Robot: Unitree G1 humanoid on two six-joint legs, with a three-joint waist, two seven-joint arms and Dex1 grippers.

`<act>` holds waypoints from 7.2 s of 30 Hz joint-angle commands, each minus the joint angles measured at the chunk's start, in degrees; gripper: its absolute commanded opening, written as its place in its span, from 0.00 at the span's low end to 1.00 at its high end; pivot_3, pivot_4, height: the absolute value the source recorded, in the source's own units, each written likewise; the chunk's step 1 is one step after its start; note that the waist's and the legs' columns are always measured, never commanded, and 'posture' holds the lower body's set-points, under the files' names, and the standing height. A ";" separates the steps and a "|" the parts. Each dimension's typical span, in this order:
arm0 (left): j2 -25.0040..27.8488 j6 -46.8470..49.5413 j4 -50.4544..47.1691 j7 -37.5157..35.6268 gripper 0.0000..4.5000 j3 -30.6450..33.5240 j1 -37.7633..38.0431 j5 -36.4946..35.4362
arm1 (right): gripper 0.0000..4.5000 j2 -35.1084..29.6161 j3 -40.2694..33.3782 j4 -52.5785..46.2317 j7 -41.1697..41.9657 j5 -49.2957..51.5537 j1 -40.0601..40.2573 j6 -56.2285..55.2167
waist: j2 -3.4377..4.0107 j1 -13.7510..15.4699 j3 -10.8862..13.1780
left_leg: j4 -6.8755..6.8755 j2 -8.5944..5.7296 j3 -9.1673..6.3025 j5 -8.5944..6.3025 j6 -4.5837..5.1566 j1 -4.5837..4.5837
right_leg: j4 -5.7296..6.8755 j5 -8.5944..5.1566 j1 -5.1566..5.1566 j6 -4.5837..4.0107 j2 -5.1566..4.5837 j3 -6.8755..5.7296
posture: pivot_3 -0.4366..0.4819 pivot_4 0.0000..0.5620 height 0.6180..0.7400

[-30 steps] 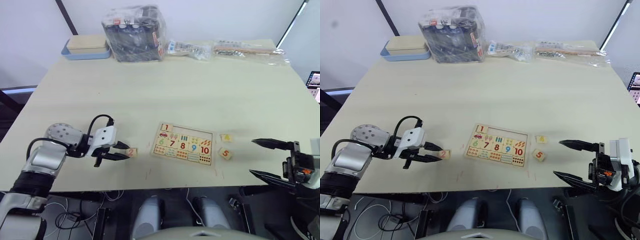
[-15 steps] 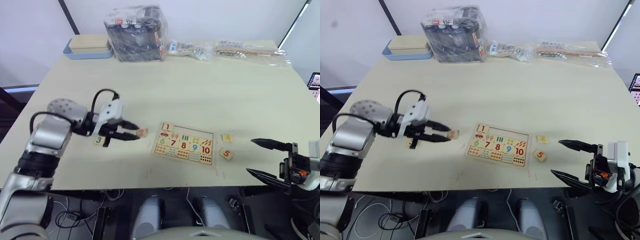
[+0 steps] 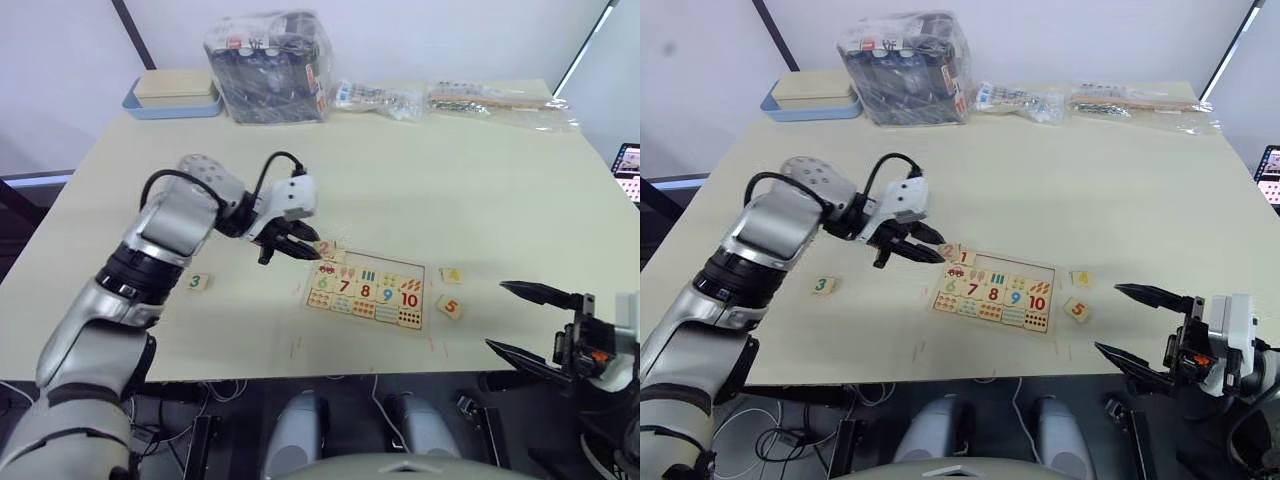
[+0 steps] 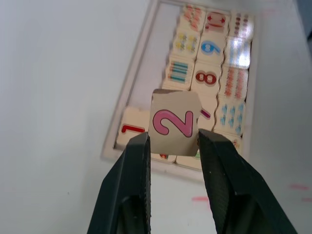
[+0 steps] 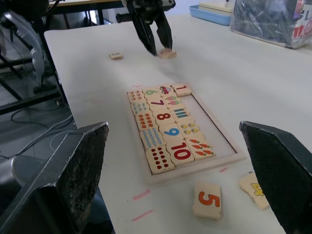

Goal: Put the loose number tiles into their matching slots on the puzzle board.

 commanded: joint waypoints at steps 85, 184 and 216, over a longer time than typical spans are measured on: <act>-18.09 -7.72 19.57 2.02 0.21 -7.85 -8.70 16.65 | 1.00 2.33 2.18 -4.58 -5.95 -2.08 3.83 -5.01 | -0.01 -0.01 0.01 | 0.08 -0.19 -0.45 0.00 0.01 -0.07 | 0.10 -0.04 0.00 0.06 0.02 0.17 | 0.48 0.27 1.00; -13.89 -7.48 18.12 4.73 0.95 12.37 -4.94 1.11 | 1.00 2.17 5.91 -1.26 -5.54 -3.23 -0.25 -5.81 | -0.01 -0.06 0.00 | 0.10 -0.20 -0.48 0.00 0.01 -0.07 | 0.16 -0.04 0.00 0.09 0.00 0.15 | 0.48 0.27 1.00; -14.99 -22.63 23.91 4.47 0.01 6.33 -0.17 6.41 | 1.00 1.80 5.62 -2.46 -6.46 -2.98 0.45 -5.27 | -0.03 0.02 0.01 | 0.12 -0.23 -0.47 0.00 0.01 -0.06 | 0.18 0.07 0.01 0.28 -0.01 0.16 | 0.48 0.27 1.00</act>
